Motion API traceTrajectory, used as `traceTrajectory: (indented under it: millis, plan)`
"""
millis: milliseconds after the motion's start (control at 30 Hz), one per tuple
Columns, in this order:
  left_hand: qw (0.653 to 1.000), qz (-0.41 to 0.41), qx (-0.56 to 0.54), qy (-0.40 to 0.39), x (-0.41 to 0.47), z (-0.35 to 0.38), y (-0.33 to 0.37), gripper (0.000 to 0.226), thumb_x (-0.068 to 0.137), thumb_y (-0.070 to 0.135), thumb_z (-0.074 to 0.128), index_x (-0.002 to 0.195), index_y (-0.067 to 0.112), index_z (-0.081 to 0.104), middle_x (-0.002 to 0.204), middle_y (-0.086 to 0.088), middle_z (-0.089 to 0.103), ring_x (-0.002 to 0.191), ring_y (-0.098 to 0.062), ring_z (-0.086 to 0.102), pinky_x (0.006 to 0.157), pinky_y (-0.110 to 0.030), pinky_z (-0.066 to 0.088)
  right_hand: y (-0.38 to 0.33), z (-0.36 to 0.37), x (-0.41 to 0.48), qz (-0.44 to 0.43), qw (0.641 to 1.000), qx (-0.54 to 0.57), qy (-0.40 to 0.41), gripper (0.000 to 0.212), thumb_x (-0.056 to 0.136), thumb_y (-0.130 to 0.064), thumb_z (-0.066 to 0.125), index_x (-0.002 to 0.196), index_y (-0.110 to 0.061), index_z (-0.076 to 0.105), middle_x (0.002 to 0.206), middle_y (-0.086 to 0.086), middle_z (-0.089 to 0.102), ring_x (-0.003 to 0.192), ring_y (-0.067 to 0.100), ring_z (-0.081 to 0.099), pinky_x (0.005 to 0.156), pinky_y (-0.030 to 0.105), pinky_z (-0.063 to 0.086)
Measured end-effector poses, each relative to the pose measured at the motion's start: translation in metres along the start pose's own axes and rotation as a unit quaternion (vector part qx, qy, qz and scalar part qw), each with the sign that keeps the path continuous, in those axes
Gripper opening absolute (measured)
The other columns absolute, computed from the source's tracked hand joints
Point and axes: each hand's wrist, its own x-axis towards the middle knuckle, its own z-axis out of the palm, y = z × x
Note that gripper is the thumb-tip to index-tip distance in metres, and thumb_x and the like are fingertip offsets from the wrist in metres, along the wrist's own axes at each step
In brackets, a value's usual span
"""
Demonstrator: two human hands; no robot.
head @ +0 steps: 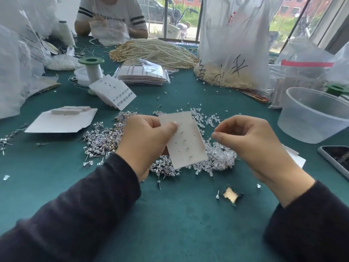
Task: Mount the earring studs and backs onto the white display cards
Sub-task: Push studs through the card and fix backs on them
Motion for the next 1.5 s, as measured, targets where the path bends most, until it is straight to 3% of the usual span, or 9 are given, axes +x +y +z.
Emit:
traceTrajectory:
  millis: [200,300,433,633,967,1100,1233,1333,1500]
  plan:
    - [0.995,0.033,0.094,-0.021,-0.005,0.007,-0.006,0.018,0.078,0.014,0.066,0.066,0.002,0.067,0.077,-0.020,0.071,0.073,-0.040,0.067,0.066,-0.058,0.054,-0.011,0.012,-0.012,-0.134,0.989,-0.054,0.045,0.013,0.073,-0.006,0.074,0.070,-0.017,0.068,0.070,-0.006,0.067,0.063,0.007,0.061,0.062,0.019,0.050]
    - [0.985,0.089,0.150,-0.012,-0.009,0.010,-0.003,0.031,0.065,0.032,0.061,0.069,0.003,0.070,0.074,-0.020,0.071,0.074,-0.039,0.067,0.065,-0.052,0.054,-0.013,0.023,-0.018,-0.186,0.977,-0.097,0.038,0.012,0.072,-0.003,0.074,0.071,-0.014,0.069,0.076,-0.005,0.064,0.069,0.009,0.061,0.068,0.023,0.052]
    - [0.968,0.143,0.204,0.005,-0.010,0.009,-0.001,0.044,0.064,0.036,0.054,0.072,-0.005,0.068,0.074,-0.024,0.069,0.069,-0.037,0.065,0.062,-0.047,0.053,-0.012,0.027,-0.018,-0.191,0.976,-0.095,0.037,0.010,0.072,-0.002,0.074,0.071,-0.012,0.071,0.076,-0.005,0.064,0.069,0.008,0.061,0.067,0.023,0.052]
    - [0.966,0.151,0.210,0.002,-0.012,0.010,-0.001,0.034,0.071,0.028,0.059,0.071,-0.004,0.069,0.072,-0.021,0.070,0.071,-0.036,0.066,0.062,-0.045,0.054,-0.012,0.028,-0.020,-0.200,0.976,-0.078,0.033,0.011,0.072,0.000,0.074,0.072,-0.012,0.071,0.078,-0.004,0.063,0.071,0.008,0.061,0.068,0.023,0.053]
    - [0.954,0.176,0.241,0.009,-0.012,0.009,-0.001,0.043,0.066,0.033,0.051,0.071,-0.007,0.067,0.072,-0.025,0.068,0.064,-0.034,0.064,0.059,-0.042,0.051,-0.011,0.031,-0.021,-0.232,0.965,-0.114,0.040,0.006,0.073,0.001,0.072,0.072,-0.004,0.072,0.078,0.002,0.063,0.070,0.010,0.060,0.066,0.022,0.052]
    - [0.940,0.202,0.275,0.017,-0.014,0.010,-0.001,0.038,0.067,0.031,0.051,0.063,-0.004,0.066,0.062,-0.023,0.064,0.050,-0.027,0.050,0.049,-0.035,0.044,-0.010,0.033,-0.022,-0.266,0.950,-0.156,0.049,0.007,0.073,0.004,0.070,0.072,-0.003,0.072,0.076,0.004,0.063,0.069,0.011,0.058,0.065,0.016,0.049]
    - [0.941,0.196,0.275,0.030,-0.012,0.010,-0.001,0.039,0.069,0.031,0.054,0.063,-0.005,0.065,0.063,-0.024,0.064,0.050,-0.030,0.049,0.048,-0.030,0.042,-0.011,0.031,-0.020,-0.258,0.954,-0.144,0.057,0.005,0.074,0.002,0.070,0.072,-0.003,0.071,0.076,0.003,0.062,0.070,0.010,0.059,0.065,0.018,0.050]
    - [0.941,0.188,0.279,0.040,-0.012,0.009,-0.001,0.031,0.076,0.019,0.062,0.061,-0.007,0.064,0.062,-0.025,0.062,0.048,-0.018,0.042,0.046,-0.029,0.035,-0.011,0.030,-0.021,-0.250,0.959,-0.126,0.050,0.006,0.074,0.002,0.070,0.073,-0.004,0.070,0.078,0.000,0.062,0.073,0.009,0.060,0.067,0.016,0.051]
    - [0.935,0.204,0.286,0.039,-0.013,0.009,-0.002,0.034,0.074,0.027,0.056,0.066,-0.004,0.067,0.062,-0.022,0.065,0.054,-0.031,0.055,0.049,-0.033,0.043,-0.010,0.034,-0.021,-0.258,0.957,-0.128,0.042,0.007,0.074,0.004,0.071,0.074,-0.003,0.071,0.079,0.001,0.062,0.072,0.009,0.060,0.068,0.018,0.053]
